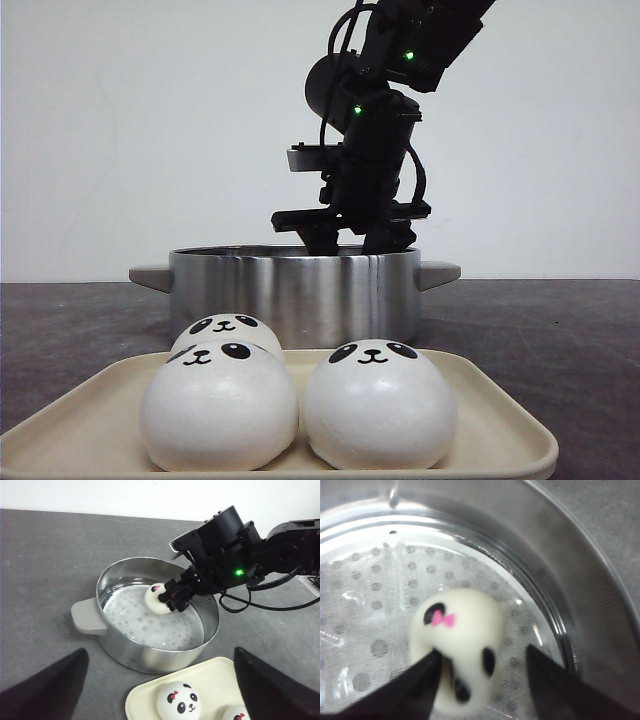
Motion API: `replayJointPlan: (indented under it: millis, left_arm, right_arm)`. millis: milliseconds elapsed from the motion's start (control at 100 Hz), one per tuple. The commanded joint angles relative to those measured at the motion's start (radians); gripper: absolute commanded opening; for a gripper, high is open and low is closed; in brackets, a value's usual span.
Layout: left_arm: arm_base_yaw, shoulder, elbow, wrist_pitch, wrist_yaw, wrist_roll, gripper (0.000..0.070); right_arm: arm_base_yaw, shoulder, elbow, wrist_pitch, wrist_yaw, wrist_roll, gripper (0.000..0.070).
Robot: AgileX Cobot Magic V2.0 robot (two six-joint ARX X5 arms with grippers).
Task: Steam buns
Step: 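Lift the bun with the right gripper, lower into the pot, release, then reach the left gripper down and grasp the other farther panda bun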
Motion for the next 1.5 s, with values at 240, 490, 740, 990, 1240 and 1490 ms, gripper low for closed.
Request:
replayJointPlan:
  millis: [240, 490, 740, 990, 1240, 1490]
  left_arm:
    - [-0.005, 0.026, 0.019, 0.006, -0.001, -0.002, 0.0554]
    - [-0.019, 0.184, 0.019, 0.007, 0.061, -0.079, 0.0546]
    - [-0.129, 0.462, 0.019, 0.046, 0.087, -0.092, 0.0547]
    - [-0.205, 0.724, 0.022, 0.137, 0.07, -0.175, 0.055]
    - [-0.258, 0.919, 0.023, 0.25, 0.036, -0.185, 0.055]
    - [-0.282, 1.011, 0.023, 0.317, -0.04, -0.186, 0.0549]
  right_arm:
    - [0.007, -0.026, 0.136, -0.167, 0.004, -0.003, 0.04]
    - [0.064, -0.254, 0.23, -0.28, 0.002, -0.003, 0.0]
    - [0.22, -0.567, 0.23, -0.326, 0.027, 0.001, 0.0]
    - [0.382, -0.761, 0.23, -0.34, 0.192, 0.016, 0.0]
    - [0.414, -0.822, 0.23, -0.371, 0.248, 0.039, 0.0]
    - [0.414, -0.821, 0.23, -0.418, 0.271, 0.079, 0.0]
